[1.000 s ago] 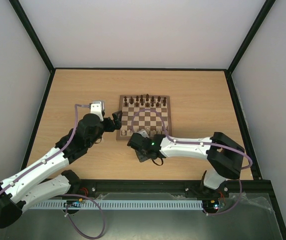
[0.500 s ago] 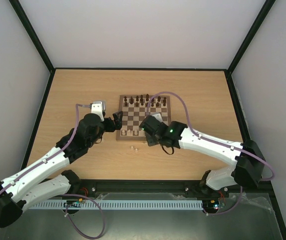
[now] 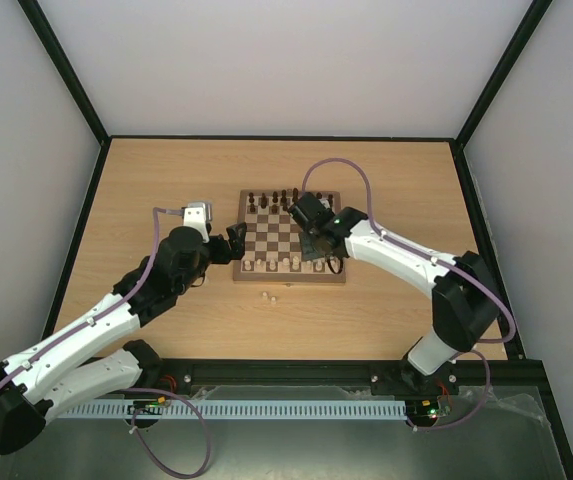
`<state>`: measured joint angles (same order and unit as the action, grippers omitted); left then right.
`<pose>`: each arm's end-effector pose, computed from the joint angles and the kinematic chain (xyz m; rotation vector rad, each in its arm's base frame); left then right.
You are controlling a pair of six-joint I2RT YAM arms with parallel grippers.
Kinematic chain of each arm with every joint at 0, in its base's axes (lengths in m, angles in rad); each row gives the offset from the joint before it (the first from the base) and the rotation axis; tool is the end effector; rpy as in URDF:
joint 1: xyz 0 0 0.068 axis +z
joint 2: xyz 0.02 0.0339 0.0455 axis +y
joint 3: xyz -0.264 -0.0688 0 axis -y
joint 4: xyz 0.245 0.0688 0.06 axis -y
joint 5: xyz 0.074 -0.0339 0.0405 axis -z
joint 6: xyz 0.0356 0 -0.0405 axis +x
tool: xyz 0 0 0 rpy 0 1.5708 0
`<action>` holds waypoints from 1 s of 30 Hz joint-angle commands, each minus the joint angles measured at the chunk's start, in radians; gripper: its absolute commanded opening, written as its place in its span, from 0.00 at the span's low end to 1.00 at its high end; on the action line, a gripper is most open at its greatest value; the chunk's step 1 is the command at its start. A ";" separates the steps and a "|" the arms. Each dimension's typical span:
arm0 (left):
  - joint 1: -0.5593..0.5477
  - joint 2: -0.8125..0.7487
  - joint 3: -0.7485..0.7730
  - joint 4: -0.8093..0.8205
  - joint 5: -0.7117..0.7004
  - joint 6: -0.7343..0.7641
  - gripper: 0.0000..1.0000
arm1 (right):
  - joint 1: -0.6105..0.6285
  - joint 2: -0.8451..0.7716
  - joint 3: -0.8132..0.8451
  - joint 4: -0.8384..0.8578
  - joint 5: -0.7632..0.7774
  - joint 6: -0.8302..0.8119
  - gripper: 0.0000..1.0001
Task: Set up the chess pieces on the board
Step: Place the chess piece on the chessboard.
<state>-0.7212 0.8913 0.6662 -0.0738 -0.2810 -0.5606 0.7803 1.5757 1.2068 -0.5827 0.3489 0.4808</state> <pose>0.1640 -0.1311 0.2908 -0.0452 1.9043 -0.6215 0.2458 0.2262 0.2576 -0.2282 2.4349 0.1129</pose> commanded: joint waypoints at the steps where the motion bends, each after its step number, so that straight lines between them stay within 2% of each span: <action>1: 0.006 0.004 0.002 0.016 -0.012 0.005 0.99 | -0.044 0.053 0.044 -0.022 -0.036 -0.060 0.06; 30: 0.006 0.015 0.004 0.019 0.000 0.004 0.99 | -0.065 0.211 0.050 -0.016 -0.077 -0.068 0.08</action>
<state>-0.7212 0.9051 0.6662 -0.0734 -0.2806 -0.5606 0.7231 1.7691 1.2255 -0.5770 0.2722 0.4255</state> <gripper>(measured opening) 0.989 0.082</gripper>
